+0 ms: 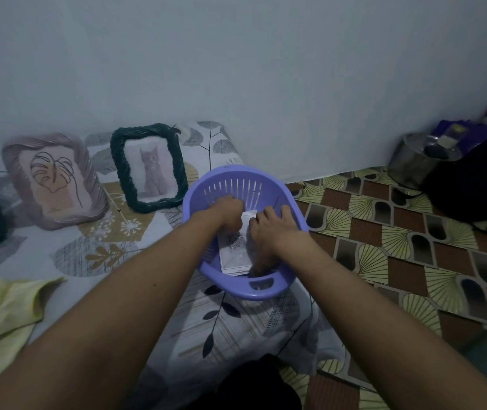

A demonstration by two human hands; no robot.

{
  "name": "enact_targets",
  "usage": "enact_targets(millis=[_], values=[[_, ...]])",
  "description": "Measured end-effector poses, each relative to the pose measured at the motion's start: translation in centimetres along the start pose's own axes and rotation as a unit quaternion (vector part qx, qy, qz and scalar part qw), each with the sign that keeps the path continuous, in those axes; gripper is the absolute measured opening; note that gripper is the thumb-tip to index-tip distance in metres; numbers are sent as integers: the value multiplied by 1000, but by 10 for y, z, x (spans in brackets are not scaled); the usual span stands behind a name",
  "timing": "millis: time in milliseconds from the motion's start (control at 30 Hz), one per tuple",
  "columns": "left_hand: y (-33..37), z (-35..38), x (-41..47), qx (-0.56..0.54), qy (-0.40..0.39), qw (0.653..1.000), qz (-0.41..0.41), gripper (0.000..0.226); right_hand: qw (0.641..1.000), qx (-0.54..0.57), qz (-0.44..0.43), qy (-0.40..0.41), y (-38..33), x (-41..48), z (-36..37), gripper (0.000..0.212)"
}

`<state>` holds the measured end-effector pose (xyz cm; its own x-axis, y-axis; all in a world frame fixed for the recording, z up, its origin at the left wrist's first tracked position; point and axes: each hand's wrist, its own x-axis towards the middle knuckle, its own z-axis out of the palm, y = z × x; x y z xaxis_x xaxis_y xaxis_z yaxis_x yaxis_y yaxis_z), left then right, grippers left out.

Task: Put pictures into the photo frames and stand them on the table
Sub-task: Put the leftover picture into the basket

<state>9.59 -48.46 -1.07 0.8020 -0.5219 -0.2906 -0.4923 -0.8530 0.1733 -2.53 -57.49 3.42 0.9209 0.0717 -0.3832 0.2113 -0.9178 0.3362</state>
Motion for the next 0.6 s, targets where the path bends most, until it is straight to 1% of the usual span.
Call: enact_targets(millis=[133, 267, 300, 400, 433, 533, 600], values=[[-1, 0, 0, 5, 5, 1000, 2, 27, 1000, 1, 6, -8, 0, -4, -1, 97], [1, -2, -5, -11, -1, 1000, -2, 10, 1000, -5, 10, -10, -2, -5, -9, 101], [3, -5, -10, -19, 0, 1000, -1, 12, 1000, -1, 13, -7, -2, -6, -10, 103], [5, -15, -23, -49, 19, 999, -2, 37, 999, 33, 22, 14, -3, -8, -10, 105], [5, -19, -28, -59, 32, 998, -2, 41, 998, 50, 23, 28, -3, -8, -10, 100], [3, -31, -48, -107, 97, 989, 10, 38, 985, 132, 32, 103, -1, -13, -10, 66], [-1, -35, -63, -129, 170, 977, -5, 37, 969, 183, 60, 157, 1, -17, -11, 60]])
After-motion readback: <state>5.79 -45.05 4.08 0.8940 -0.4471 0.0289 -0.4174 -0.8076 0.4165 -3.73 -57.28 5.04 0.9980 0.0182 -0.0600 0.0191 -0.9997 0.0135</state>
